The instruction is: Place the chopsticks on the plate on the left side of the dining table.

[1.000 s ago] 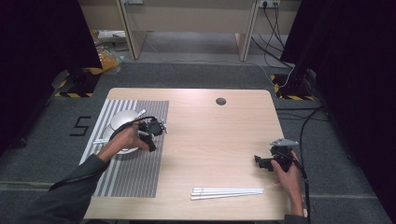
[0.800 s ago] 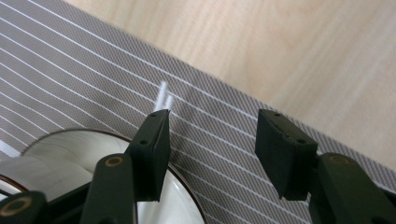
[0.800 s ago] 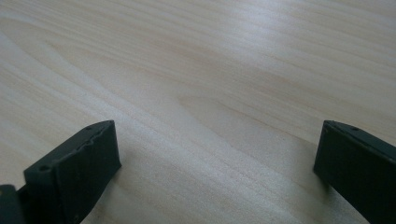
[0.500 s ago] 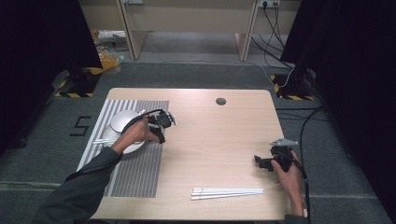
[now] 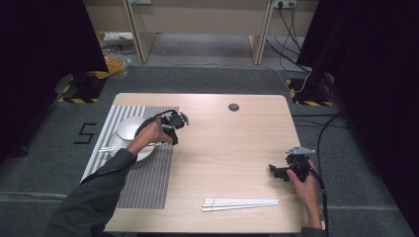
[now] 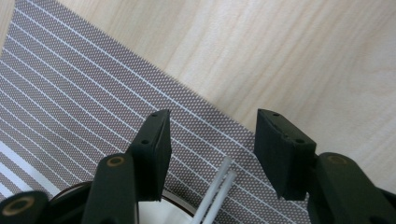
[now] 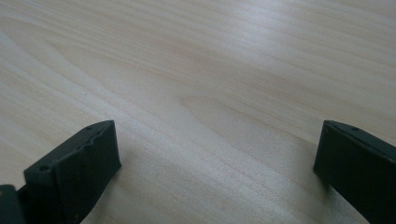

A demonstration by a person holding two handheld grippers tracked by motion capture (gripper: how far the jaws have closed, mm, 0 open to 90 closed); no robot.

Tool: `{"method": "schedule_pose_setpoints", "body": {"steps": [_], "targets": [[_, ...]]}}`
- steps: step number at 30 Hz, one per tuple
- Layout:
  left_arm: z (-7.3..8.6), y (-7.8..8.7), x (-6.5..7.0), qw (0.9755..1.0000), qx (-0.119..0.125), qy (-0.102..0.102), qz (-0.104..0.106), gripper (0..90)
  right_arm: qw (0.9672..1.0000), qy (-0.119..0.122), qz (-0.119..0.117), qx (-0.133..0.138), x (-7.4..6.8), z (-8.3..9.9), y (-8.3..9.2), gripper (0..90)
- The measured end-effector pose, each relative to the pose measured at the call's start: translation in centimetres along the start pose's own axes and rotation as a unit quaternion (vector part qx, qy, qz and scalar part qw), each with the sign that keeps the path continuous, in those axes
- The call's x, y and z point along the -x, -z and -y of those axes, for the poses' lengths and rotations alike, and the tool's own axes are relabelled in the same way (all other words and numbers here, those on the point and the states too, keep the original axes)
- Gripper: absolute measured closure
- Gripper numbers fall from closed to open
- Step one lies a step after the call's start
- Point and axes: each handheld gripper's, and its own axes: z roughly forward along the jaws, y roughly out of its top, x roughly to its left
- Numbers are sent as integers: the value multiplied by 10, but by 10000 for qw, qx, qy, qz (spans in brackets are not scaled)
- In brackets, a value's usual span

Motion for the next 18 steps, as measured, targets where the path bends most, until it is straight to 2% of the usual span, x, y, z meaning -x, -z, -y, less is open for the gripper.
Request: {"method": "schedule_pose_setpoints", "body": {"steps": [4,8,15,18], "targets": [[1,-3,-8,9999,10,166,10,459,10000,0,0,1,0,0,0,2],[2,-4,-11,9998,-89,151,49,459,10000,-1,-1,0,0,0,0,2],[6,-5,-14,9996,-67,246,73,461,10000,-1,0,1,0,0,0,2],[8,-4,-15,9997,-138,194,78,461,10000,0,0,1,0,0,0,2]]}}
